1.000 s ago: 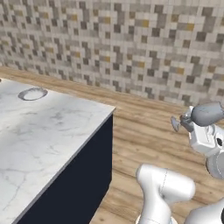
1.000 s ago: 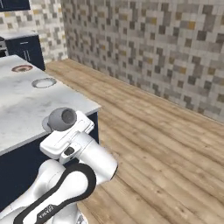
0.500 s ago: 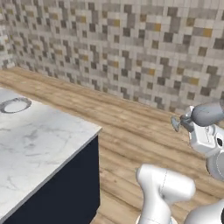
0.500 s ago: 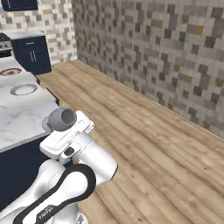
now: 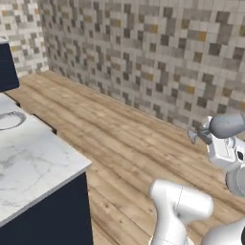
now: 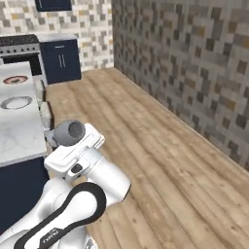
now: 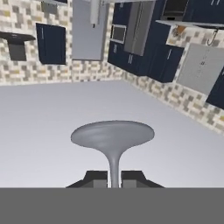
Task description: Retrieve the wine glasses from the counter and place one next to each plate.
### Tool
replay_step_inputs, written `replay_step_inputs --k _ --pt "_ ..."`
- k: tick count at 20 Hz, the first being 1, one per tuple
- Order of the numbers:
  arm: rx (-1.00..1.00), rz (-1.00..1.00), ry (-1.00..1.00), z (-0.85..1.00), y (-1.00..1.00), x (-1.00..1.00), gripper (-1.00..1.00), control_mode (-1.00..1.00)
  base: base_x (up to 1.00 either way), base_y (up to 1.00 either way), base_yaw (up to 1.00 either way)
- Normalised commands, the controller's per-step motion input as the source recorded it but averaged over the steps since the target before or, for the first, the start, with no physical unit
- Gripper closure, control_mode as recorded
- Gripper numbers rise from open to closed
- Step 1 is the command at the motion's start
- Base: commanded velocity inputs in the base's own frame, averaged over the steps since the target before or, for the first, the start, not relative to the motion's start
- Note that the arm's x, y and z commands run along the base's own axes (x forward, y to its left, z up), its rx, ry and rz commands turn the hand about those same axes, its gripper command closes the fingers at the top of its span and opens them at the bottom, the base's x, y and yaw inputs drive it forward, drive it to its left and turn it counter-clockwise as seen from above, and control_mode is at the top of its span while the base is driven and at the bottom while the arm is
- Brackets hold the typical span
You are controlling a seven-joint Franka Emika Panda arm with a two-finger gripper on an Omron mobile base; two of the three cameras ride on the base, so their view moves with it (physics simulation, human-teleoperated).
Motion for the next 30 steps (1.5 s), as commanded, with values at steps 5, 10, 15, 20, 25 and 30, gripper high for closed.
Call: replay_step_inputs --k 5,10,15,20,25,30 --pt "0.0 0.0 0.0 0.0 0.0 0.0 1.0 1.0 0.71 -1.0 0.48" --pt "0.0 0.0 0.0 0.0 0.0 0.0 1.0 1.0 0.59 -0.9 0.6" --pt "0.0 0.0 0.0 0.0 0.0 0.0 1.0 1.0 0.59 -0.69 0.69" --pt "0.0 0.0 0.0 0.0 0.0 0.0 1.0 1.0 0.46 -0.34 0.85" --pt "0.0 0.0 0.0 0.0 0.0 0.0 1.0 1.0 0.24 -0.01 1.0" --pt "0.0 0.0 0.0 0.0 0.0 0.0 1.0 1.0 0.06 -0.51 0.79"
